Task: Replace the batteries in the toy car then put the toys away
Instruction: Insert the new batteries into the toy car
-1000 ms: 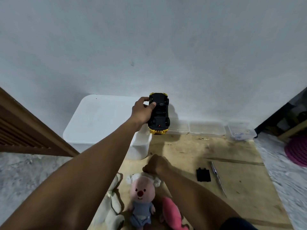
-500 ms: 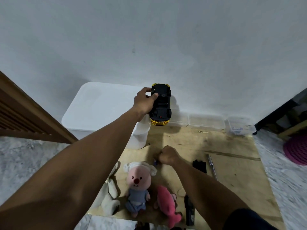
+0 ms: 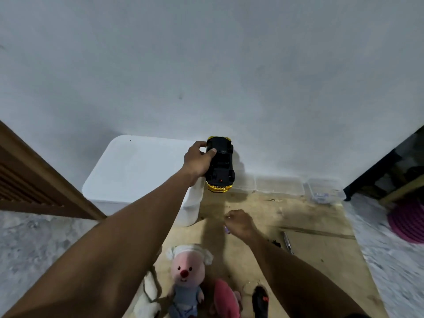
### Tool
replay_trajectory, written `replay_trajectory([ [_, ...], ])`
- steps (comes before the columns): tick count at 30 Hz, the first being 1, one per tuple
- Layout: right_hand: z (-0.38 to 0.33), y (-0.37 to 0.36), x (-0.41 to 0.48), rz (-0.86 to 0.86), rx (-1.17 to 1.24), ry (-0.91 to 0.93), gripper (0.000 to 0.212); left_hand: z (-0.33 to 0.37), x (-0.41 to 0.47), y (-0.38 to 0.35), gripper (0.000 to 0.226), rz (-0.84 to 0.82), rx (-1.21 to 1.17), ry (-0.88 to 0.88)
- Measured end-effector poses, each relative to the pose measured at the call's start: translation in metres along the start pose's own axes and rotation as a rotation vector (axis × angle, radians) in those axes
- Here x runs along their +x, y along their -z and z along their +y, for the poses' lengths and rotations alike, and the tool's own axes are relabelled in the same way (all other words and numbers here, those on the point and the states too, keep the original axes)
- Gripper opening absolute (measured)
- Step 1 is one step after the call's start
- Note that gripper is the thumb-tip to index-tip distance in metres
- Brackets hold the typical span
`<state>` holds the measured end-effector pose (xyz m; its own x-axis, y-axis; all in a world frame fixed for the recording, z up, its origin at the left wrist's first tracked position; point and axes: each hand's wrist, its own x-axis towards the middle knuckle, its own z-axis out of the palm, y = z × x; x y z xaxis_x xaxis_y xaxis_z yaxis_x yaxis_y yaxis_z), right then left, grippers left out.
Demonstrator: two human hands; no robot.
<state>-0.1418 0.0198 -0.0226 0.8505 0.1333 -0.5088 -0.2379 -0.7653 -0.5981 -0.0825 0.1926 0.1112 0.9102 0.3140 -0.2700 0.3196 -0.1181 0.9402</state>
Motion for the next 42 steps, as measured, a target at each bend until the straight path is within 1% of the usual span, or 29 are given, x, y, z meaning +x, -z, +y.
replay_trajectory([
  [3, -0.001, 0.034, 0.002, 0.065, 0.384, -0.074, 0.021, 0.002, -0.004, -0.001, 0.027, -0.012, -0.007, 0.014],
  [7, -0.006, 0.078, 0.006, 0.119, 0.757, -0.123, 0.021, 0.005, -0.011, -0.003, 0.026, -0.037, -0.042, 0.032],
  [11, -0.020, 0.115, 0.002, 0.180, 0.862, -0.023, 0.015, 0.007, -0.017, -0.008, 0.025, -0.061, -0.080, 0.059],
  [14, -0.035, 0.130, -0.003, 0.233, 0.910, 0.066, 0.019, 0.010, -0.021, -0.013, 0.026, -0.072, -0.100, 0.074],
  [16, -0.045, 0.136, -0.008, 0.265, 0.934, 0.127, 0.022, 0.011, -0.024, -0.016, 0.031, -0.098, -0.118, 0.072],
  [19, -0.060, 0.140, -0.016, 0.345, 0.900, 0.216, 0.024, 0.013, -0.027, -0.021, 0.039, -0.151, -0.133, 0.063],
  [23, -0.076, 0.140, -0.023, 0.488, 0.748, 0.352, 0.028, 0.012, -0.030, -0.025, 0.037, -0.179, -0.133, 0.077],
  [28, -0.080, 0.134, -0.022, 0.603, 0.540, 0.361, 0.033, 0.012, -0.032, -0.029, 0.036, -0.205, -0.173, 0.093],
  [32, -0.084, 0.128, -0.027, 0.648, 0.459, 0.302, 0.035, 0.013, -0.035, -0.031, 0.036, -0.213, -0.183, 0.102],
  [34, -0.086, 0.126, -0.031, 0.675, 0.366, 0.278, 0.036, 0.013, -0.035, -0.031, 0.036, -0.210, -0.194, 0.105],
  [36, -0.085, 0.125, -0.032, 0.686, 0.286, 0.287, 0.034, 0.014, -0.034, -0.031, 0.035, -0.201, -0.207, 0.106],
  [42, -0.084, 0.124, -0.031, 0.652, 0.143, 0.378, 0.021, 0.015, -0.032, -0.029, 0.035, -0.175, -0.222, 0.101],
])
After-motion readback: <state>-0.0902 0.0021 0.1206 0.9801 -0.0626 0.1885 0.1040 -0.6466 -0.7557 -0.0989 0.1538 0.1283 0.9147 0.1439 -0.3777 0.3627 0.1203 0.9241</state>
